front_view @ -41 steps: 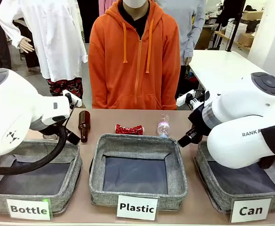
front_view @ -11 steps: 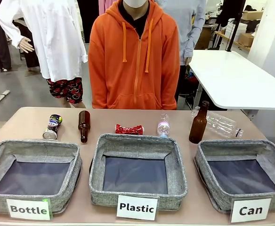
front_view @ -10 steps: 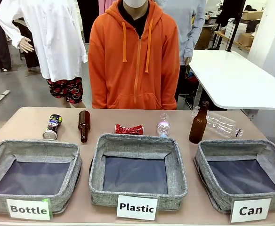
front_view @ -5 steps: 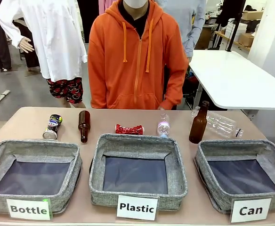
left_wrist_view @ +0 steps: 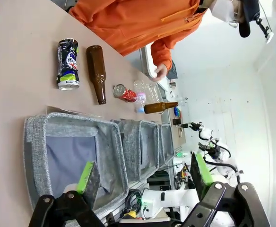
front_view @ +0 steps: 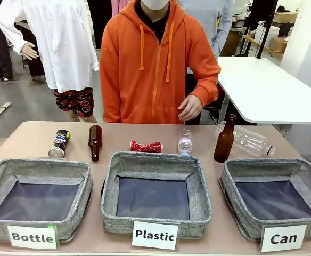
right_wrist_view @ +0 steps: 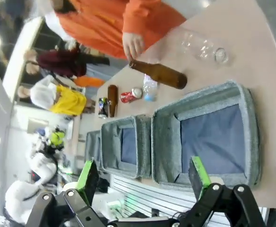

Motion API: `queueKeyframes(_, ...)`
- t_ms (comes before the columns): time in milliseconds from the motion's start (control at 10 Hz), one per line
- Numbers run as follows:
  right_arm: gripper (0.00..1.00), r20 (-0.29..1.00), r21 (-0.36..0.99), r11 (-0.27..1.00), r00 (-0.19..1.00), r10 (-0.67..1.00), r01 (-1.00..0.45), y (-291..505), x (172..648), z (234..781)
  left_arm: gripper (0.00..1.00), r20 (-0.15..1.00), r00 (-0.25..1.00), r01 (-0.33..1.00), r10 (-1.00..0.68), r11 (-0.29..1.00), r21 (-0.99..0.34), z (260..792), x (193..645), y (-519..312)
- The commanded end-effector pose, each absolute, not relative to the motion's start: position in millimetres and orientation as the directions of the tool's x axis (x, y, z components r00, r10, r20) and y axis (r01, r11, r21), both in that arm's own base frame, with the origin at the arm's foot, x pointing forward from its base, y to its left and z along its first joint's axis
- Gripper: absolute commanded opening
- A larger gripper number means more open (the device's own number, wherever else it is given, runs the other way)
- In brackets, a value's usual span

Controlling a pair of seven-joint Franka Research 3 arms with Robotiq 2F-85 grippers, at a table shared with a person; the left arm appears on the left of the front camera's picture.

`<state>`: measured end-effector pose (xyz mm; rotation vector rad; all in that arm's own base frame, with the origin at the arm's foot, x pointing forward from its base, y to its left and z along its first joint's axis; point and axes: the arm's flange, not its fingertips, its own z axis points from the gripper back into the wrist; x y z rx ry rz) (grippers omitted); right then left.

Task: Sort the can waste into the basket.
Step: Pick up the can waste from the table and place it in the right Fabric basket.

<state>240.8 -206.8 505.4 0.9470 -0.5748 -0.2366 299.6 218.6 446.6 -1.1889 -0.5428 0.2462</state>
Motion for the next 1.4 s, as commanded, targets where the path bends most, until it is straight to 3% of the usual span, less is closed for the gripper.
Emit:
queueKeyframes(0, 1.00, 0.397, 0.671, 0.739, 0.872, -0.284, -0.065, -134, 276, 568, 1.00, 0.290, 0.847, 0.123, 0.445, 0.367, -0.922, 447, 299, 221)
queueKeyframes(300, 1.00, 0.355, 0.417, 0.902, 0.933, -0.053, -0.108, -8, 324, 597, 1.00, 0.290, 0.847, 0.123, 0.445, 0.367, -0.922, 447, 299, 221)
queueKeyframes(600, 1.00, 0.350, 0.225, 0.890, 0.886, 0.305, -0.395, 102, 336, 578, 1.00, 0.290, 0.847, 0.123, 0.445, 0.367, -0.922, 447, 299, 221)
queueKeyframes(700, 1.00, 0.367, 0.335, 0.912, 0.924, 0.104, -0.236, 70, 320, 592, 1.00, 0.290, 0.847, 0.123, 0.445, 0.367, -0.922, 447, 299, 221)
queueKeyframes(800, 1.00, 0.345, 0.272, 0.908, 0.913, 0.217, -0.318, 104, 323, 580, 1.00, 0.290, 0.847, 0.123, 0.445, 0.367, -0.922, 447, 299, 221)
queueKeyframes(900, 1.00, 0.357, 0.259, 0.915, 0.911, 0.207, -0.310, 103, 323, 579, 1.00, 0.290, 0.847, 0.123, 0.445, 0.367, -0.922, 447, 299, 221)
queueKeyframes(1000, 1.00, 0.294, 0.163, 0.941, 0.925, 0.240, -0.296, 136, 345, 563, 1.00, 0.290, 0.847, 0.123, 0.445, 0.367, -0.922, 447, 299, 221)
queueKeyframes(1100, 1.00, 0.339, 0.174, 0.936, 0.911, 0.235, -0.307, 163, 374, 558, 1.00, 0.290, 0.847, 0.123, 0.445, 0.367, -0.922, 447, 299, 221)
queueKeyframes(1200, 1.00, 0.334, 0.222, 0.930, 0.919, 0.209, -0.292, 143, 380, 570, 1.00, 0.290, 0.847, 0.123, 0.445, 0.367, -0.922, 447, 299, 221)
queueKeyframes(1300, 1.00, 0.306, 0.358, 0.899, 0.941, 0.142, -0.252, 81, 365, 589, 1.00, 0.290, 0.847, 0.123, 0.445, 0.367, -0.922, 447, 299, 221)
